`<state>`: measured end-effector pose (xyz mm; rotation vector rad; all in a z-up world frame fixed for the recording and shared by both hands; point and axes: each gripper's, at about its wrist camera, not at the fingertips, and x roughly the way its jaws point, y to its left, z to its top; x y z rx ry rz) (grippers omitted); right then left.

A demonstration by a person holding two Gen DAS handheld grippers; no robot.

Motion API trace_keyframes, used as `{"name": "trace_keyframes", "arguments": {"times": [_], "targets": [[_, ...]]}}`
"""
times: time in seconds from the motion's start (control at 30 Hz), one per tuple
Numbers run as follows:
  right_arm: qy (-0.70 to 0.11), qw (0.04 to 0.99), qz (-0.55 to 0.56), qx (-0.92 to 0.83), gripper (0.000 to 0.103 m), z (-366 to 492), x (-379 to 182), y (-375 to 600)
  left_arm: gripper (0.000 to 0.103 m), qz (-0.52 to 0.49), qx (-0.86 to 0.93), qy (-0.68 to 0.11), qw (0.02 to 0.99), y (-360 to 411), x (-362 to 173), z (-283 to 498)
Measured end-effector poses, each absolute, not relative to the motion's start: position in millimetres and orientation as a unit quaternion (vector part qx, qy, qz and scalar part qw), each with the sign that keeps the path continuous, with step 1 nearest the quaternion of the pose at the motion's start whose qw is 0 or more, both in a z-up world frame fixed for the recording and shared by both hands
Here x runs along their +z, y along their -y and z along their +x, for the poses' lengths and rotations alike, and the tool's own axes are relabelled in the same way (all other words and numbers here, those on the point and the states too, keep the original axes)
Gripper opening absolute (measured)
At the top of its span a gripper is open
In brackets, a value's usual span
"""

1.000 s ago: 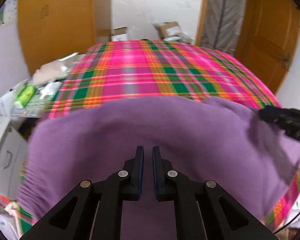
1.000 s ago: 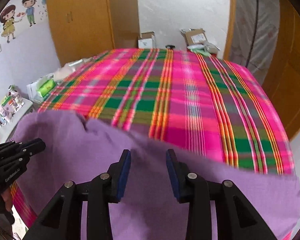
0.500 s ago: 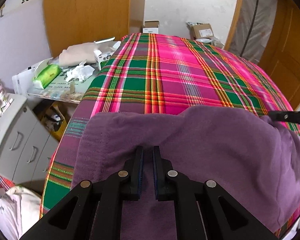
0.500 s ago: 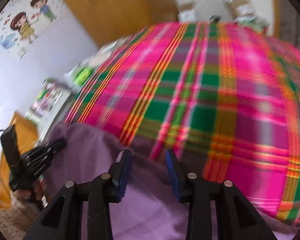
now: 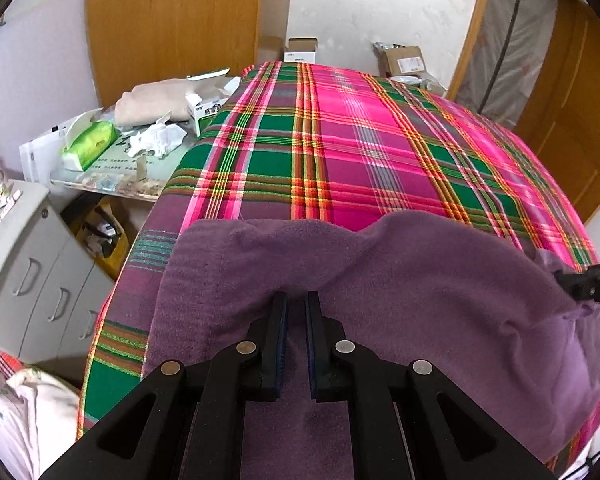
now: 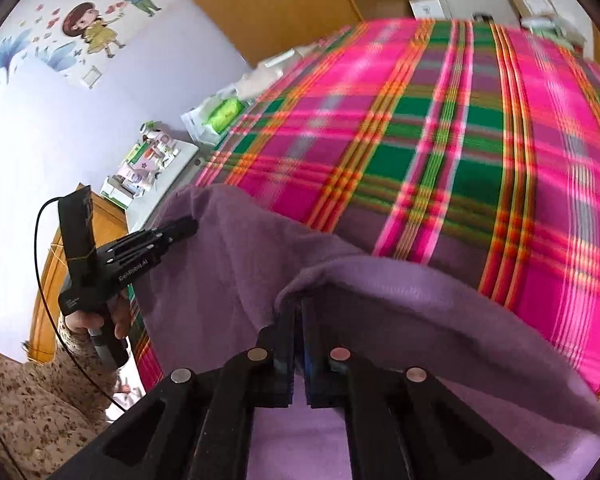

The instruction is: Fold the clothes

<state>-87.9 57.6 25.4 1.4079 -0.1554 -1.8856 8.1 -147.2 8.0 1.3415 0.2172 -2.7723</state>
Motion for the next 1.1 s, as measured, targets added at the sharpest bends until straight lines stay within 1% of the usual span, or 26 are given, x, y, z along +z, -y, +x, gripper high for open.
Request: {"name": "trace_keyframes", "arguments": {"times": [0.03, 0.1, 0.13, 0.17, 0.23, 0.27, 0.3, 0.33, 0.37, 0.43, 0.5, 0.53, 0.57, 0.63, 0.67, 0.8, 0.87, 1.0, 1.1], "targets": [[0.075, 0.381, 0.557, -0.734, 0.006, -93, 21, -58, 0.008, 0.434, -0.898, -0.07, 0.027, 147, 8, 8], [0.115, 0.384, 0.564, -0.722, 0.012, -101, 17, -63, 0.008, 0.434, -0.898, -0.07, 0.028, 147, 8, 8], [0.134, 0.386, 0.565, -0.717, 0.02, -105, 14, -64, 0.008, 0.434, -0.898, -0.07, 0.028, 147, 8, 8], [0.152, 0.39, 0.564, -0.711, 0.031, -108, 14, -65, 0.008, 0.434, -0.898, -0.069, 0.029, 147, 8, 8], [0.189, 0.397, 0.563, -0.699, 0.041, -115, 12, -70, 0.008, 0.434, -0.898, -0.069, 0.029, 147, 7, 8], [0.209, 0.4, 0.563, -0.692, 0.043, -119, 11, -73, 0.008, 0.434, -0.898, -0.069, 0.03, 147, 7, 8], [0.228, 0.403, 0.562, -0.685, 0.043, -122, 10, -76, 0.008, 0.434, -0.898, -0.069, 0.03, 147, 7, 8], [0.232, 0.397, 0.565, -0.685, 0.044, -126, 9, -74, 0.008, 0.433, -0.898, -0.068, 0.03, 147, 7, 8], [0.227, 0.392, 0.57, -0.686, 0.046, -129, 8, -72, 0.008, 0.433, -0.898, -0.068, 0.03, 147, 7, 7], [0.211, 0.385, 0.582, -0.684, 0.046, -134, 4, -63, 0.008, 0.433, -0.898, -0.069, 0.031, 147, 7, 7], [0.196, 0.377, 0.596, -0.682, 0.045, -138, 0, -53, 0.008, 0.433, -0.898, -0.071, 0.03, 148, 7, 7], [0.188, 0.373, 0.602, -0.68, 0.039, -140, -3, -48, 0.008, 0.433, -0.898, -0.072, 0.029, 148, 7, 7], [0.177, 0.373, 0.604, -0.682, 0.023, -141, -3, -43, 0.008, 0.433, -0.898, -0.073, 0.029, 148, 7, 7], [0.153, 0.376, 0.597, -0.692, 0.01, -139, -1, -40, 0.008, 0.433, -0.898, -0.076, 0.028, 149, 7, 7], [0.15, 0.378, 0.59, -0.698, 0.007, -139, 2, -41, 0.008, 0.433, -0.898, -0.077, 0.028, 149, 7, 7], [0.162, 0.382, 0.548, -0.726, 0.005, -151, 23, -55, 0.008, 0.433, -0.897, -0.081, 0.026, 151, 6, 7], [0.165, 0.362, 0.521, -0.755, 0.003, -163, 32, -64, 0.008, 0.432, -0.897, -0.085, 0.025, 152, 6, 7], [0.177, 0.341, 0.537, -0.751, 0.003, -180, 18, -71, 0.008, 0.43, -0.898, -0.09, 0.026, 153, 6, 6], [0.148, 0.335, 0.532, -0.763, 0.003, -181, 16, -67, 0.008, 0.432, -0.898, -0.086, 0.028, 152, 6, 5]]}}
